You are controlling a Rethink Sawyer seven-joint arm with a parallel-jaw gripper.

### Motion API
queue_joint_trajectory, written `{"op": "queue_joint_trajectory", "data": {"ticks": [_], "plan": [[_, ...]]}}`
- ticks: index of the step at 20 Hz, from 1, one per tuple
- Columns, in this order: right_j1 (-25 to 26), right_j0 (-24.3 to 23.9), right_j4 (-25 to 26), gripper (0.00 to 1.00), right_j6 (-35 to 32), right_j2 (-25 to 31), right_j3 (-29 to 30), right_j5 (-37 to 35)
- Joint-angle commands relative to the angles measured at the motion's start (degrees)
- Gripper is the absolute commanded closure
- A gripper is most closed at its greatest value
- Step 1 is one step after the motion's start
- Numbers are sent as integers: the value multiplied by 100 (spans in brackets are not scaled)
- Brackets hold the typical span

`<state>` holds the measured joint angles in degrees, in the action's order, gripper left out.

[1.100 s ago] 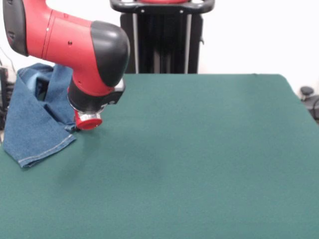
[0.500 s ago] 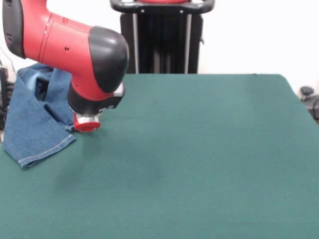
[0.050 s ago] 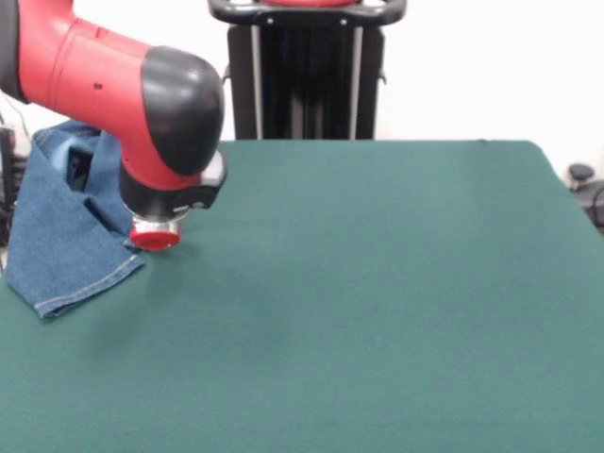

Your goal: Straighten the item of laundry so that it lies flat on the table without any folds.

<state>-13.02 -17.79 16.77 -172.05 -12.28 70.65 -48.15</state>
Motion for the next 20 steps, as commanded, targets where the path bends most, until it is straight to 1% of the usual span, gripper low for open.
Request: {"op": "queue_joint_trajectory", "data": {"ticks": [1, 2, 5, 9, 10, 11, 13, 14, 15, 16, 18, 19, 20], "plan": [[871, -519, -1392, 100, -1741, 2108, 921, 4142], [862, -587, -1436, 100, -1651, 2184, 998, 4253], [935, -1299, -1387, 100, -1363, 2983, 1576, 5386], [1049, -1662, -1227, 100, -1378, 3388, 1843, 6137], [1244, -2057, -869, 100, -1315, 3803, 1988, 6712], [1302, -2151, -704, 100, -1301, 3893, 2010, 6931], [1429, -2405, -433, 100, -1160, 4111, 2066, 7119], [1417, -2406, -418, 100, -1139, 4100, 2075, 7118], [1523, -2578, -261, 100, -1075, 4253, 2080, 7196], [1532, -2594, -242, 100, -1078, 4258, 2082, 7214], [1763, -2871, 24, 100, -1017, 4521, 2035, 7318], [1942, -3071, 261, 100, -1006, 4700, 1994, 7421], [1984, -3117, 338, 100, -1031, 4742, 1983, 7473]]}}
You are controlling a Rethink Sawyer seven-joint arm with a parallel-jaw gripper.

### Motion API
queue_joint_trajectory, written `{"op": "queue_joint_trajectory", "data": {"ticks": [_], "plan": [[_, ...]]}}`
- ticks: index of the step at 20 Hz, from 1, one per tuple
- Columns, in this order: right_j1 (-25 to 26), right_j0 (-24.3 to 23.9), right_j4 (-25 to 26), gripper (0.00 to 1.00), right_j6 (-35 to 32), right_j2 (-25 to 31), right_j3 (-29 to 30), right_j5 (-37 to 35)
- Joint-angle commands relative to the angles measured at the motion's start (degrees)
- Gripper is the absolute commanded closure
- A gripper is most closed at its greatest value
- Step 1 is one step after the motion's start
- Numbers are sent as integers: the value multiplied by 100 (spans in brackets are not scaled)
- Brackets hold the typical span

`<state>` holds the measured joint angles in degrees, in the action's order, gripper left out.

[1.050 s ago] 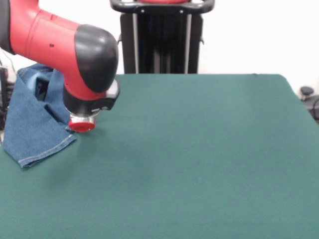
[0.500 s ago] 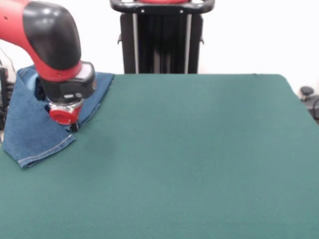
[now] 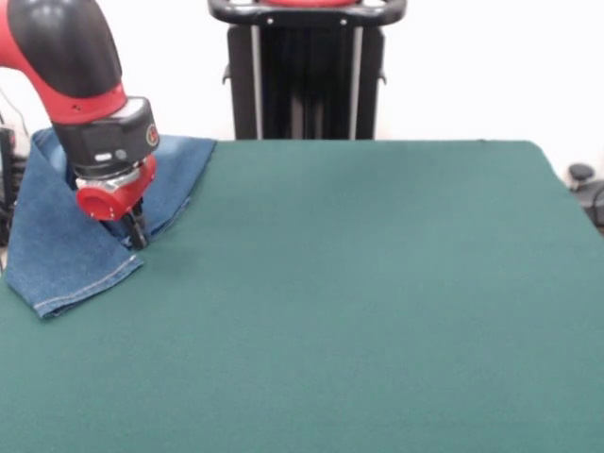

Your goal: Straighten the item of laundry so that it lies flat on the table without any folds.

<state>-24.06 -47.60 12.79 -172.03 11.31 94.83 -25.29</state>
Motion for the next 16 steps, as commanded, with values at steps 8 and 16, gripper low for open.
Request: {"op": "queue_joint_trajectory", "data": {"ticks": [8, 16], "plan": [[3049, -270, 1034, 100, -823, 2357, -481, 4850], [2017, 1168, 2289, 100, 1026, 856, -1575, 2096]]}}
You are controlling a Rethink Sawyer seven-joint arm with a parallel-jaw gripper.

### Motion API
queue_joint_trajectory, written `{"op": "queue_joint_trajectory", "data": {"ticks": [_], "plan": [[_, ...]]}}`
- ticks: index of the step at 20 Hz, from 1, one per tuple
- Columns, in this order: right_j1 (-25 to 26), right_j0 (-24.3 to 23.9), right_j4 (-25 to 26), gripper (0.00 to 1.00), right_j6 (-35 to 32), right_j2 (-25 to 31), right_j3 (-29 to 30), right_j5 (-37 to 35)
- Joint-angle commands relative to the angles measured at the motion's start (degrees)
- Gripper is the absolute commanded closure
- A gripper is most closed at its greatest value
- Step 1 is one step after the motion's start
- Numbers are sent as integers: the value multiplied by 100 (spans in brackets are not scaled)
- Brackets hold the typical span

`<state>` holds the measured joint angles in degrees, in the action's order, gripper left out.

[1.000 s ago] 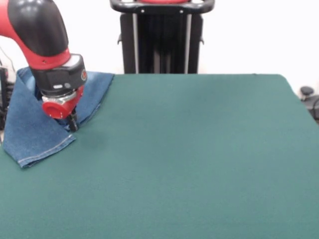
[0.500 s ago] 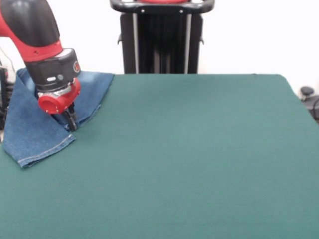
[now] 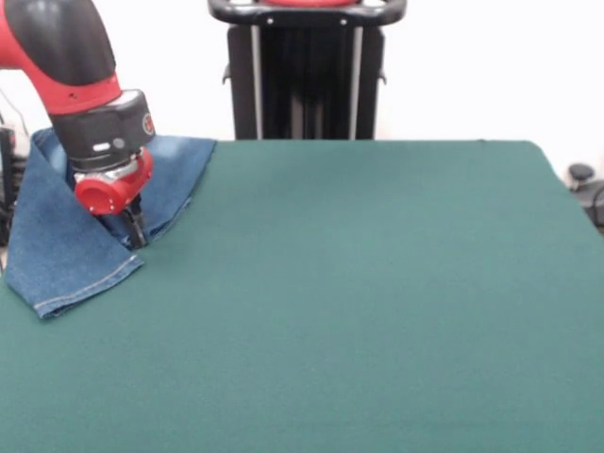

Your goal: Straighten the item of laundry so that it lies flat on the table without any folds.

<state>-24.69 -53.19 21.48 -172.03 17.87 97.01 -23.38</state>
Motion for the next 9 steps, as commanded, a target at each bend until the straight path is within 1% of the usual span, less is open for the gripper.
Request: {"op": "queue_joint_trajectory", "data": {"ticks": [1, 2, 4, 5, 6, 9], "plan": [[2060, 1764, 1630, 100, 1185, 186, -1892, 1650], [2050, 1740, 1885, 100, 1453, 237, -1981, 1342], [2062, 1637, 2217, 100, 2007, 397, -2139, 568], [2064, 1623, 2340, 100, 2166, 417, -2214, 235], [2056, 1596, 2459, 100, 2210, 448, -2232, 104], [2062, 1585, 2729, 100, 2012, 445, -2272, -86]]}}
